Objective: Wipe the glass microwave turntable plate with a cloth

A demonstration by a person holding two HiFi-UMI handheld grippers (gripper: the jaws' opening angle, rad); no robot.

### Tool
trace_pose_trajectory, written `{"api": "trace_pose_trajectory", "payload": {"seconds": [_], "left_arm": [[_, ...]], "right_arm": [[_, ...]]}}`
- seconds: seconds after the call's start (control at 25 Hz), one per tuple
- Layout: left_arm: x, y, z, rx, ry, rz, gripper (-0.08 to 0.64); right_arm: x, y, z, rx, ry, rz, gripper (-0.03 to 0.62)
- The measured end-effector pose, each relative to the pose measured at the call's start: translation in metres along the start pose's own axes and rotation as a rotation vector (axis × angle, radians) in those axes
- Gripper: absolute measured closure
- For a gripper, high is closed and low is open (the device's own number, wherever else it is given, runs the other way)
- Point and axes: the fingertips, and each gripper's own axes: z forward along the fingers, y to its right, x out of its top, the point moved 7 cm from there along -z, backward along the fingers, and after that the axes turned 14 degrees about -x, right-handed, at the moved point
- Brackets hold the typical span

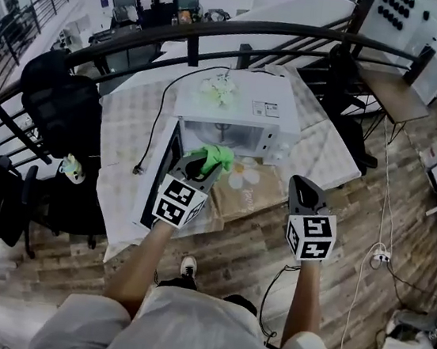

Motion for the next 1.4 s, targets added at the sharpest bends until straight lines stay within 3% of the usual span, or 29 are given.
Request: {"api": "trace_pose_trajectory", "payload": {"seconds": [0.16, 0.36, 0.76, 0.96, 1.12, 1.4], "left_arm": [[-0.022, -0.019, 0.037, -0.023, -0.015, -0.070, 0.465], [-0.045, -0.047, 0.088, 0.019, -0.034, -0.108, 0.465], [-0.102, -0.111, 0.221, 0.136, -0.102, -0.113, 0.460], [-0.126, -0.134, 0.274, 0.142, -0.170, -0.124, 0.460], [-0.141, -0.147, 0.290, 0.117, -0.263, -0.139, 0.461], [-0.160, -0.156, 0.254, 0.180, -0.273, -0.157, 0.462]], "right_arm": [[-0.013, -0.003, 0.038, -0.037, -0.047, 0.030, 0.577], [-0.038, 0.007, 0.084, 0.010, -0.089, 0.029, 0.577], [-0.096, 0.023, 0.177, 0.134, -0.104, 0.001, 0.577], [-0.125, 0.016, 0.194, 0.130, -0.143, 0.089, 0.577], [-0.130, 0.005, 0.201, 0.120, -0.152, 0.153, 0.577], [-0.132, -0.021, 0.212, 0.155, -0.161, 0.142, 0.577]]}}
